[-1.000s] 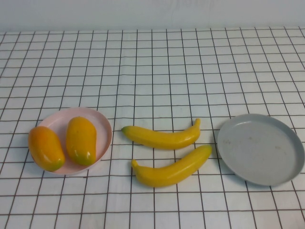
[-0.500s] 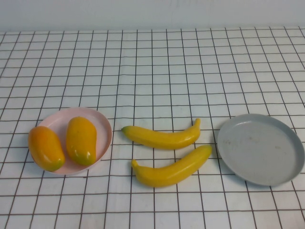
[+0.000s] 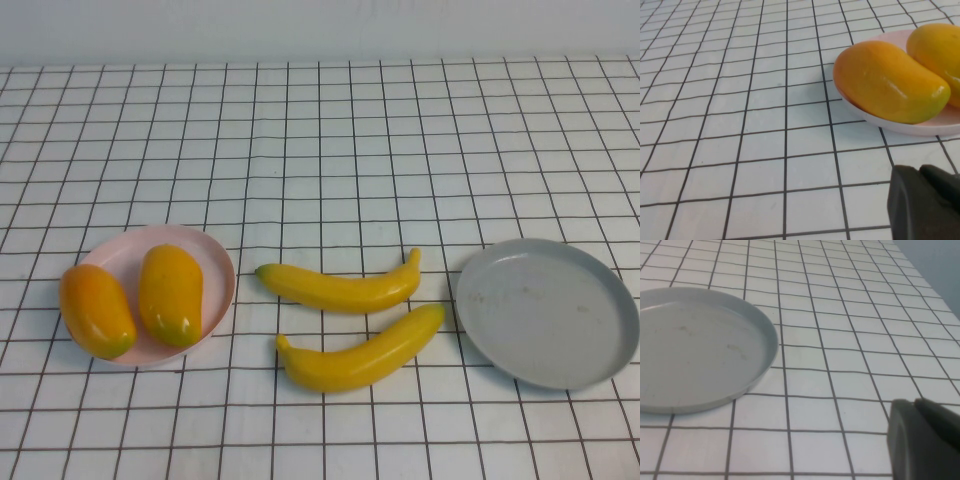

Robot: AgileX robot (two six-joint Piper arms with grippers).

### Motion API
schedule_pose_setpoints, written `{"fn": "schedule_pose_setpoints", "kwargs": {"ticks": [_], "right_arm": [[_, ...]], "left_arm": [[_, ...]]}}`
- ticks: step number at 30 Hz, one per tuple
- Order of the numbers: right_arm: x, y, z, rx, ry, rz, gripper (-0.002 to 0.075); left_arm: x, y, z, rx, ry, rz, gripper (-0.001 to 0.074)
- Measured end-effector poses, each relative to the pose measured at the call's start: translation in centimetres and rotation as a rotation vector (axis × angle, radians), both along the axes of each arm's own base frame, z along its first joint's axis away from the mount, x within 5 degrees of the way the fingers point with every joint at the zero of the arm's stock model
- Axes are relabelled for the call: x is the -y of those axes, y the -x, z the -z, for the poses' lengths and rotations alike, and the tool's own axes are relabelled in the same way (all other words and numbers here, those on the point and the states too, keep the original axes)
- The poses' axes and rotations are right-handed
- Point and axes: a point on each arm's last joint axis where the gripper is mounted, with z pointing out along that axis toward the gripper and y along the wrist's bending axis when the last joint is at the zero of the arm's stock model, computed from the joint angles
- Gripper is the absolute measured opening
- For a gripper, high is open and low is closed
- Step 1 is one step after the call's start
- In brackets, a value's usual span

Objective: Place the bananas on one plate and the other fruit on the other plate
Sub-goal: Put another type of fruit in the right plate

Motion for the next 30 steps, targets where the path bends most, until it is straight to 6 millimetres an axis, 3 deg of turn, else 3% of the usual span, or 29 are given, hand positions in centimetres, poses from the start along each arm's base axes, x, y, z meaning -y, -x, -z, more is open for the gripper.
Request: {"fn": "schedule_pose_setpoints", "kwargs": {"ticks": [9,11,19,22,30], "right_arm": [[-0.2,-0.1,-0.1,0.021,-0.055,-0.004,-0.0016],[-0.5,-0.2,-0.5,0.069,-0.169,-0.008,-0.0016],[-1.5,-0.4,-2.1,0.251,-0.97,0.016,-0.0016],[-1.4,-0.4,-2.4,0.282,-1.099,0.029,-0.0016],[-1.4,-0.4,-2.5,0.295,-1.147,0.037,-0.0016]], "left_arm": [[0.0,0.0,0.0,0.0,0.0,0.0,-0.0004],[0.0,0.0,0.0,0.0,0.0,0.0,-0.0004],[0.0,0.0,0.0,0.0,0.0,0.0,-0.0004],[0.0,0.0,0.0,0.0,0.0,0.0,-0.0004],[0.0,0.0,0.0,0.0,0.0,0.0,-0.0004]]}}
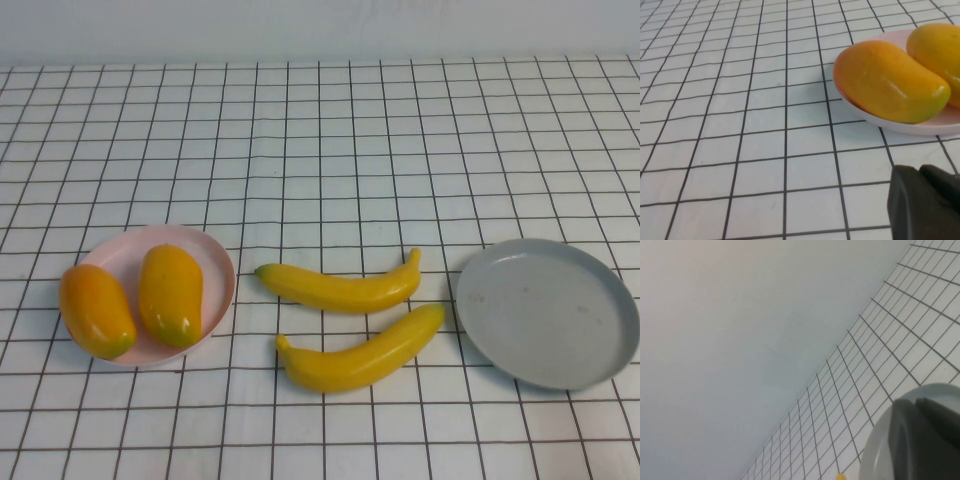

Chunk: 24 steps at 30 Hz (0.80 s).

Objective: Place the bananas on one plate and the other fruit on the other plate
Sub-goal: Put another type of fruit in the right plate

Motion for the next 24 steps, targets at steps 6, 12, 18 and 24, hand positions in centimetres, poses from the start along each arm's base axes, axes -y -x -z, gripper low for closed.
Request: {"fn": "schedule_pose_setpoints", "kwargs": {"ticks": [6,12,18,24], "right_arm": [[-0.1,0.0,0.1,-0.008,0.041,-0.009,-0.0016],[-0.6,-0.4,0.8,-0.111,0.067,-0.08,-0.0016],[-1.3,-1.7,-2.8,-0.181,0.393,-0.217,-0.0016],[-1.4,-5.2,-7.3,-0.303,0.57,-0.35,-0.0016]], "left_arm": [[0.0,0.0,0.0,0.0,0.0,0.0,-0.0004],[0.0,0.0,0.0,0.0,0.0,0.0,-0.0004],[0.0,0.0,0.0,0.0,0.0,0.0,-0.0004],[0.0,0.0,0.0,0.0,0.0,0.0,-0.0004]]}}
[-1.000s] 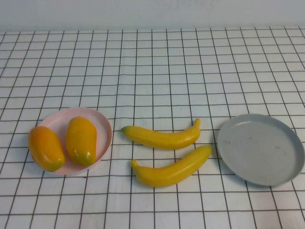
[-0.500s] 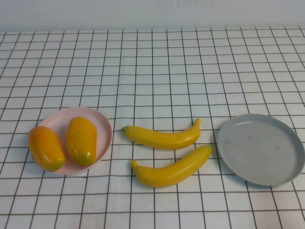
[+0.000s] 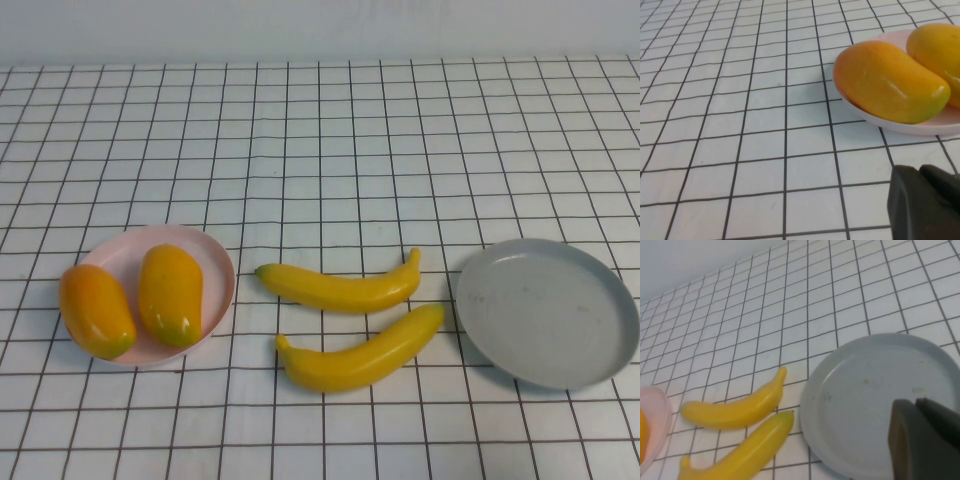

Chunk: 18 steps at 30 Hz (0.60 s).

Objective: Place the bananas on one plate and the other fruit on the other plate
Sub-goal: Put another type of fruit in the right plate

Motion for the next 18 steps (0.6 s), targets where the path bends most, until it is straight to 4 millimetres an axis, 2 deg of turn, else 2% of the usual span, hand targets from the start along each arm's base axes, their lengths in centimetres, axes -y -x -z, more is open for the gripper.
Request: {"fn": "schedule_pose_setpoints", "kwargs": {"ticks": [3,13,16,18], "right_arm": [[-0.2,-1.7,-0.9,-0.054,-0.041,-0.031,-0.0016],[-1.1,-7.8,-3.9,-0.277,0.185,-0.428,-0.0016],[-2.4,-9.4,-4.6,-0.312,0.267,-0.534,-0.0016],[-4.1,-10.3,-4.9,-0.325,0.34,-0.62,-0.0016]], "left_arm": [[0.0,0.0,0.0,0.0,0.0,0.0,-0.0004],[0.0,0.0,0.0,0.0,0.0,0.0,-0.0004],[0.0,0.0,0.0,0.0,0.0,0.0,-0.0004],[0.0,0.0,0.0,0.0,0.0,0.0,-0.0004]]}}
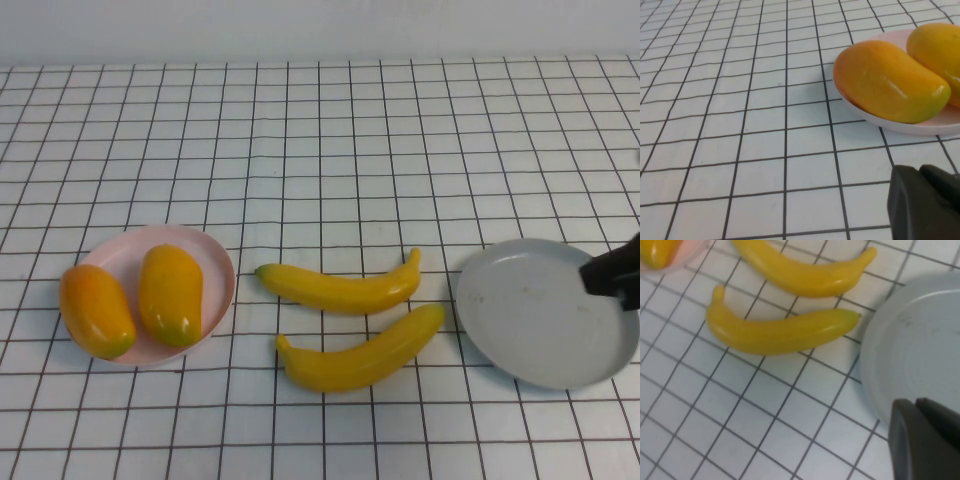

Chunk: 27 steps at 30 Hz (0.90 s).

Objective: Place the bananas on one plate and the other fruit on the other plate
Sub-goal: Put another type of fruit in the right plate

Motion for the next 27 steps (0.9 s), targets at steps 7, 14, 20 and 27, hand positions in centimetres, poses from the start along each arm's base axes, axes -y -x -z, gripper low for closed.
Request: {"fn": "schedule_pose_setpoints", "kwargs": {"ticks": [7,14,20,27], "right_arm": [[-7.2,-3.3,1.6,-0.02,0.245,-0.336,-0.0006],[-13.5,-5.2,6.0,-0.035,0.472,-0.702,0.0319],[-18.1,-5.8,9.2,0.03,0.608,-0.902,0.0522],[-21.3,-6.3,11.0,0.095,0.676,-1.076,0.0494]], "left_arm": [[0.0,0.0,0.0,0.0,0.0,0.0,-0.0004],[0.0,0.0,0.0,0.0,0.0,0.0,-0.0004],[0.0,0.0,0.0,0.0,0.0,0.0,-0.0004],[0.0,0.0,0.0,0.0,0.0,0.0,-0.0004]]}}
